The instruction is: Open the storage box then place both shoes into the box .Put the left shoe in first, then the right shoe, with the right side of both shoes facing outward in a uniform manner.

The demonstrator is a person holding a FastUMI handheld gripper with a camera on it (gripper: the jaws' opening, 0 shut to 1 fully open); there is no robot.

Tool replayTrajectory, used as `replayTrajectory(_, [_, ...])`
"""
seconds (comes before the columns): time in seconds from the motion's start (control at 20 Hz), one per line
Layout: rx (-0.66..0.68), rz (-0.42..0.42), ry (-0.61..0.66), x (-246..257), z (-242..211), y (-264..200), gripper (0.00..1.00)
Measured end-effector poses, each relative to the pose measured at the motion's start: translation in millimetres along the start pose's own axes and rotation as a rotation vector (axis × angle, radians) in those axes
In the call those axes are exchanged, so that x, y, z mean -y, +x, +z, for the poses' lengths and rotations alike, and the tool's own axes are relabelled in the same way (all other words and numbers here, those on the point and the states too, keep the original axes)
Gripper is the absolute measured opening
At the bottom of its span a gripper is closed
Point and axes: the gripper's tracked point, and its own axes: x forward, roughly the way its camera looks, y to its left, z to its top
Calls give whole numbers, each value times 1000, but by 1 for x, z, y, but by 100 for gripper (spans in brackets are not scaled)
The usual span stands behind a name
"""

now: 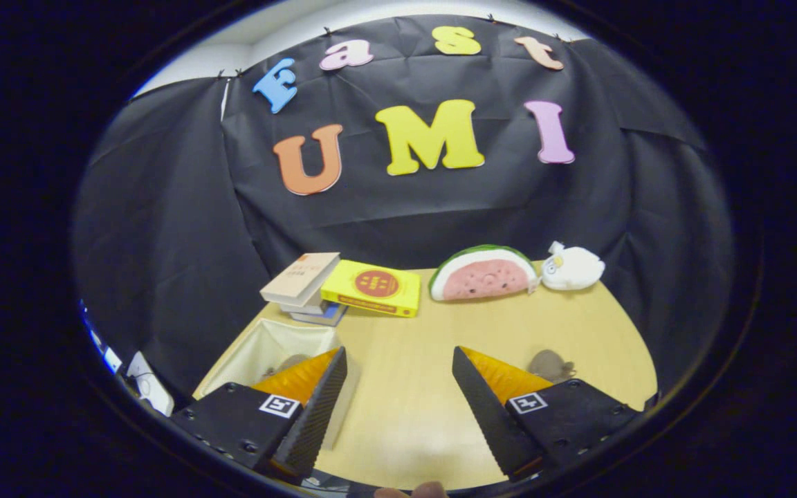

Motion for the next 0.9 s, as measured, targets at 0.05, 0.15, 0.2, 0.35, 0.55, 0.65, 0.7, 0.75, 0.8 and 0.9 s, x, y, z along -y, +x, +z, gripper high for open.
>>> replayTrajectory(0.05, [-3,-12,1,21,-3,-2,94])
replayTrajectory(0.15, [-19,-64,-6,68,-12,0,94])
replayTrajectory(0.2, [-35,-93,-14,91,-20,1,94])
replayTrajectory(0.35, [-121,-136,-19,142,-54,10,94])
replayTrajectory(0.55, [-258,-185,-27,195,-100,25,94])
replayTrajectory(0.65, [-310,-200,-28,213,-118,33,96])
replayTrajectory(0.7, [-346,-200,-10,217,-129,38,96])
replayTrajectory(0.75, [-382,-204,9,221,-139,42,96])
replayTrajectory(0.8, [-413,-203,30,227,-149,48,96])
replayTrajectory(0.9, [-458,-208,55,236,-162,60,96])
